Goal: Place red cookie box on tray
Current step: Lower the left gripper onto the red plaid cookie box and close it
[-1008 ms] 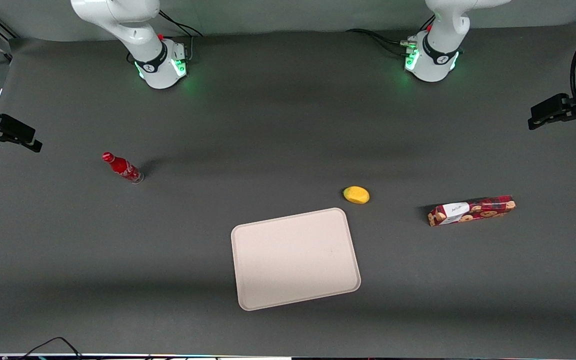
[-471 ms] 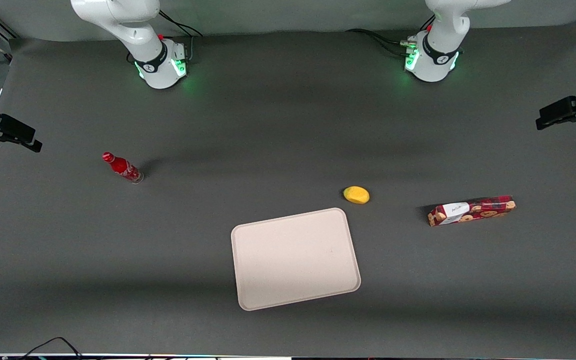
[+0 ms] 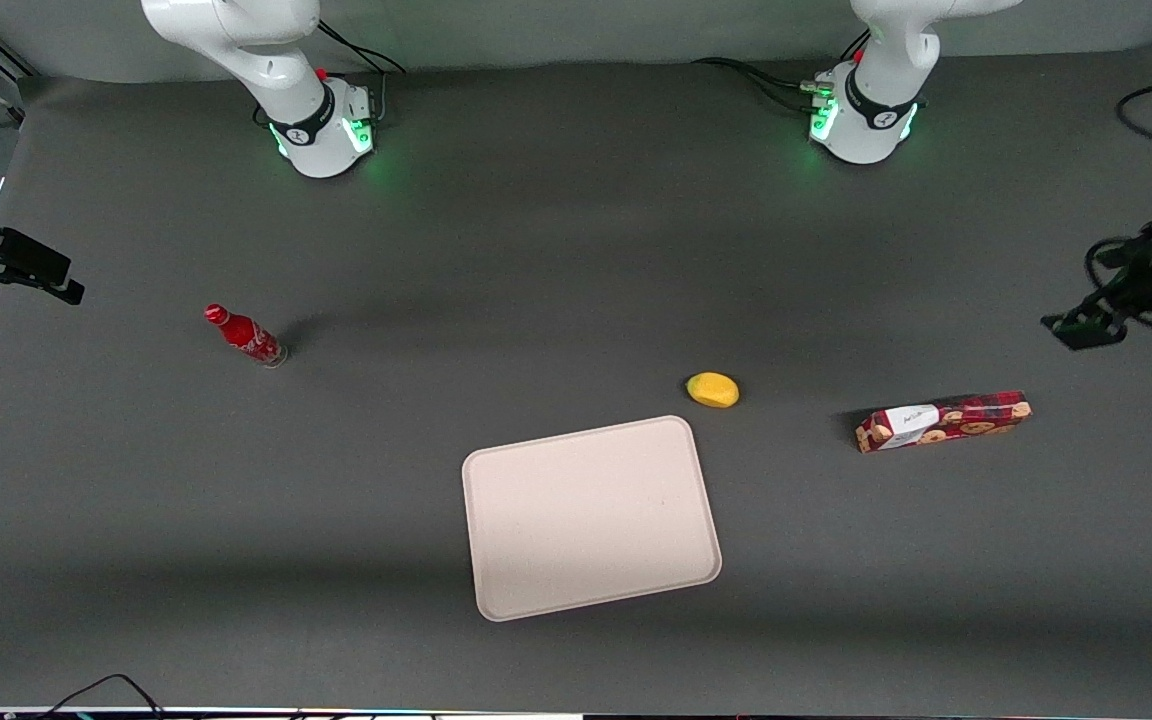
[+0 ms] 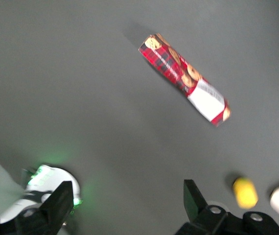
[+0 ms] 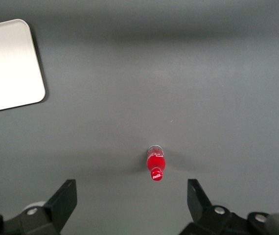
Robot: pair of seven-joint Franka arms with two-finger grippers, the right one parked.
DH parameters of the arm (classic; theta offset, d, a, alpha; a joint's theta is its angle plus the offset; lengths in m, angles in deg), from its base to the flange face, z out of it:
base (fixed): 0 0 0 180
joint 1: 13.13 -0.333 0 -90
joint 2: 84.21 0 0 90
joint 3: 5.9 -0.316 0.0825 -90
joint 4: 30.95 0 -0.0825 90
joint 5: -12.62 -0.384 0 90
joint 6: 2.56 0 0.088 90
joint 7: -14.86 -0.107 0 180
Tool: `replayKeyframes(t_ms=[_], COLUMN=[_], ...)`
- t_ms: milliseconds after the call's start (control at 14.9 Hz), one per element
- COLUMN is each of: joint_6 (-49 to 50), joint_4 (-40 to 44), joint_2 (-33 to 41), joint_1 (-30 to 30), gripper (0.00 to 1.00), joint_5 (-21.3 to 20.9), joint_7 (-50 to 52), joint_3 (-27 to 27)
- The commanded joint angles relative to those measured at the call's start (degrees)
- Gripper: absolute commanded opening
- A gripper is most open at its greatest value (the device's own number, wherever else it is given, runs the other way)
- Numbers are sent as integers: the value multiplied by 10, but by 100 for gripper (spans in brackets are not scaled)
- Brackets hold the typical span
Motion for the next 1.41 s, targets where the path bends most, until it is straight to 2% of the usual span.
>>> replayKeyframes(t_ms=[0, 202, 403, 739, 941, 1143, 1277, 1345], joint_6=[-99, -240, -342, -437, -531, -589, -608, -620], joint_4=[-42, -100, -153, -258, -318, -339, -339, -339], joint_2=[-25, -56, -89, -86, -89, -102, -109, -118], joint_1=[5, 5, 4, 0, 0, 0, 0, 0], gripper=[100, 100, 100, 100, 100, 99, 50, 22], joint_5=[5, 4, -5, -5, -6, -5, -5, -5], joint_7=[115, 148, 170, 170, 169, 170, 173, 173], joint_3=[0, -1, -4, -15, -15, -16, -20, -22])
